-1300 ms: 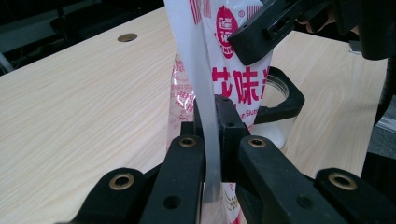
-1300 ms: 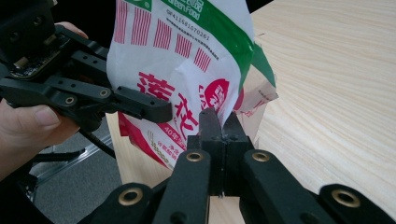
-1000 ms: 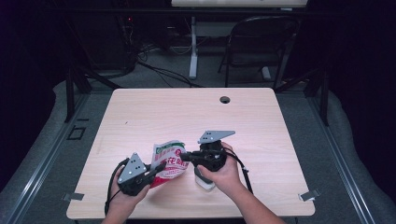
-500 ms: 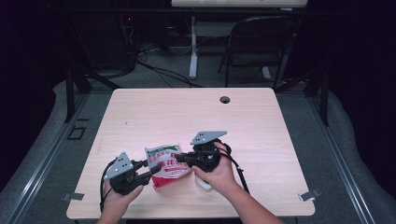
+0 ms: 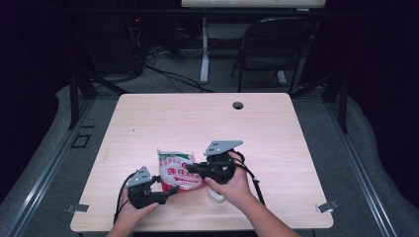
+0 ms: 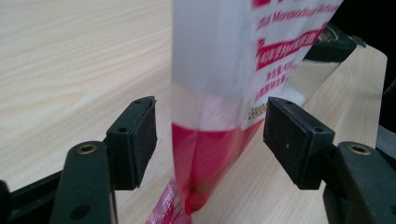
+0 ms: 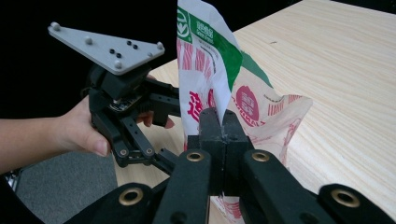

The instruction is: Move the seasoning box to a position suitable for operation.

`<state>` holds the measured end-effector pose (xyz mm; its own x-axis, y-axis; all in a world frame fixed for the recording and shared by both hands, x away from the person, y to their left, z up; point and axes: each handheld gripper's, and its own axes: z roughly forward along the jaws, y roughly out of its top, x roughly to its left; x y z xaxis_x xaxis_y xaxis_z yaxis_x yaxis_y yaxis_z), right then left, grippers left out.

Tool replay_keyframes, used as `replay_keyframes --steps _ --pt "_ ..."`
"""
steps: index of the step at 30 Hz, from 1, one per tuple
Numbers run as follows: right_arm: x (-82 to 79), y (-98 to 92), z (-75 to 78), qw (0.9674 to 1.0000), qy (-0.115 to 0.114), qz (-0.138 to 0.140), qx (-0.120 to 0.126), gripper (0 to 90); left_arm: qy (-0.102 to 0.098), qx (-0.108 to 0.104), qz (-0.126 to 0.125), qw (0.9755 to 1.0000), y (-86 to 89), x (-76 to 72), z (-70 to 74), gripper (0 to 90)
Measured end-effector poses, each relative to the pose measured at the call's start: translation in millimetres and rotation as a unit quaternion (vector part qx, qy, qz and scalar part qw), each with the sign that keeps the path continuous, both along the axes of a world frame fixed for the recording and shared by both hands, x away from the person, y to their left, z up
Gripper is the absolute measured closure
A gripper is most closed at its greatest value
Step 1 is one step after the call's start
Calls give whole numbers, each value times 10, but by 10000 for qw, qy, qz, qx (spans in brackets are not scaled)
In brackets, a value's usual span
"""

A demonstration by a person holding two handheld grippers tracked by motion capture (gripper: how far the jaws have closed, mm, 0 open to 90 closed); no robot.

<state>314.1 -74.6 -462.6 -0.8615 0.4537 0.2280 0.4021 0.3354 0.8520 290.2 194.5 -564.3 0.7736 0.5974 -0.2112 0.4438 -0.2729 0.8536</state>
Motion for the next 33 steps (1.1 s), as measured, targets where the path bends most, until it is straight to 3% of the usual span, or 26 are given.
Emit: replay_keyframes --steps 6,15,20,25,33 --pt "-66 -50 -27 10000 -50 -1 54 900 216 -42 -70 9997 -41 23 -78 321" --pt "-143 -106 -52 9999 -102 11 26 900 498 200 -243 9983 -163 48 -167 288" --pt "-175 -148 -73 9999 -106 -9 60 900 543 212 -283 9979 -207 57 -192 281" --pt "-187 -188 -91 9999 -87 -25 77 900 461 436 -341 9974 -254 57 -219 273" --pt "-190 -212 -98 9999 -73 -47 85 900 503 504 -350 9968 -314 57 -237 297"
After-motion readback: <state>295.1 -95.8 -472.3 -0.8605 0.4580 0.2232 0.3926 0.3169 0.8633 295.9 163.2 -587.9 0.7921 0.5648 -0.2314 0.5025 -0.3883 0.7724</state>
